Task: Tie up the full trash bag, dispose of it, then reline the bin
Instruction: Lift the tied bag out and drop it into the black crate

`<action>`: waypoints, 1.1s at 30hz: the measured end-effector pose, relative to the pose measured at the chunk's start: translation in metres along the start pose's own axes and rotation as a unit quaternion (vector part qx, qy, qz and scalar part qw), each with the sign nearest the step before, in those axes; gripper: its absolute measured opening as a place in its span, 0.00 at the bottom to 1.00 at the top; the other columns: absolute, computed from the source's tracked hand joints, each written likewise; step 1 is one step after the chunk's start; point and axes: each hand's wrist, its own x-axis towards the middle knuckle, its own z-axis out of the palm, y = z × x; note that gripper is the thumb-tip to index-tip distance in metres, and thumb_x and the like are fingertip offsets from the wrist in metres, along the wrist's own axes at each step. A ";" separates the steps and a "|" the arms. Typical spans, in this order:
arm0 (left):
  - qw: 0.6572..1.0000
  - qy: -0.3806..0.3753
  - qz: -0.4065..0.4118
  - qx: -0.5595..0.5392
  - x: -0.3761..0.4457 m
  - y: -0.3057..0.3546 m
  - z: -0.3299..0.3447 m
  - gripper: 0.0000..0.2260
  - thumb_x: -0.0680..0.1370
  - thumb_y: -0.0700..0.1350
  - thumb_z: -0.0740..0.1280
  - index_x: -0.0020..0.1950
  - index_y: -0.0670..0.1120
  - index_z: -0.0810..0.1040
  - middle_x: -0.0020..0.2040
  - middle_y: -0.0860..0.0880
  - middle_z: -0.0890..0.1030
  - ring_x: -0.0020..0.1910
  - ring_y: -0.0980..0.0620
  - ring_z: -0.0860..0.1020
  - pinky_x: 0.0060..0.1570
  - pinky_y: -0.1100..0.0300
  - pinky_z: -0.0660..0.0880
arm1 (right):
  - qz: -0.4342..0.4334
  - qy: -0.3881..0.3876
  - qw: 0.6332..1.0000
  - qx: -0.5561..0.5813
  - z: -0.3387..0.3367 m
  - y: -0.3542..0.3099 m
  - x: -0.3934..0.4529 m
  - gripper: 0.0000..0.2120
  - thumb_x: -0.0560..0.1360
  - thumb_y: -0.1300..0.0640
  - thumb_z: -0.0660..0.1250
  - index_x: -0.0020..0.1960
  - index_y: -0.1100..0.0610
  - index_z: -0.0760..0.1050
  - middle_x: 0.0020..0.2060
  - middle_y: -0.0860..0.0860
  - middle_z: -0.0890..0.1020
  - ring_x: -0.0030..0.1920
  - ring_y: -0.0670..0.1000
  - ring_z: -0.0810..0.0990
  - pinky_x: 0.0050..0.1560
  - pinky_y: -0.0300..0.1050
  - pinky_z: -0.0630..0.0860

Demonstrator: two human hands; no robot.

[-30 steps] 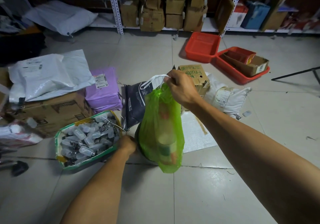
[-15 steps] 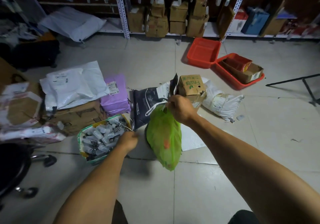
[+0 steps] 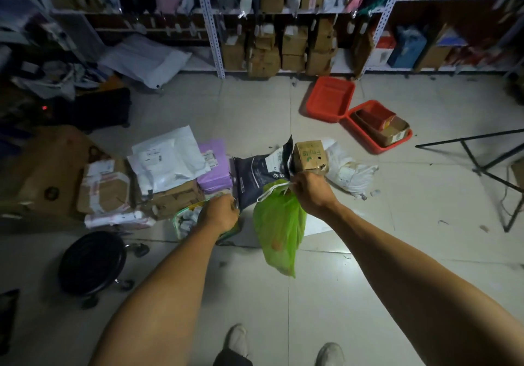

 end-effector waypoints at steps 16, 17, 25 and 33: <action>0.924 -0.010 0.346 0.161 -0.132 0.262 -0.092 0.16 0.75 0.49 0.64 0.61 0.46 0.76 0.61 0.40 0.76 0.59 0.37 0.74 0.57 0.49 0.74 | 0.175 0.222 0.959 -0.025 -0.188 0.000 -0.232 0.06 0.73 0.63 0.63 0.44 0.60 0.79 0.41 0.60 0.81 0.45 0.63 0.79 0.44 0.50 0.73; 0.916 -0.020 0.365 0.163 -0.145 0.284 -0.083 0.18 0.74 0.49 0.64 0.62 0.46 0.76 0.62 0.40 0.76 0.60 0.38 0.74 0.58 0.48 0.74 | 0.186 0.235 0.954 -0.027 -0.197 0.009 -0.252 0.06 0.73 0.64 0.63 0.44 0.61 0.79 0.41 0.60 0.81 0.45 0.63 0.79 0.45 0.51 0.72; 0.822 -0.064 0.526 0.209 -0.257 0.448 0.032 0.22 0.74 0.49 0.66 0.67 0.46 0.73 0.63 0.43 0.78 0.63 0.42 0.75 0.61 0.51 0.74 | 0.287 0.315 0.904 -0.038 -0.264 0.110 -0.405 0.04 0.75 0.59 0.65 0.45 0.57 0.78 0.44 0.57 0.81 0.48 0.60 0.78 0.46 0.49 0.71; 0.753 -0.104 0.603 0.242 -0.360 0.572 0.145 0.20 0.75 0.51 0.63 0.66 0.47 0.73 0.61 0.44 0.78 0.61 0.42 0.75 0.58 0.52 0.74 | 0.407 0.384 0.828 -0.021 -0.315 0.211 -0.539 0.08 0.78 0.55 0.63 0.46 0.57 0.78 0.46 0.57 0.79 0.50 0.60 0.78 0.49 0.50 0.72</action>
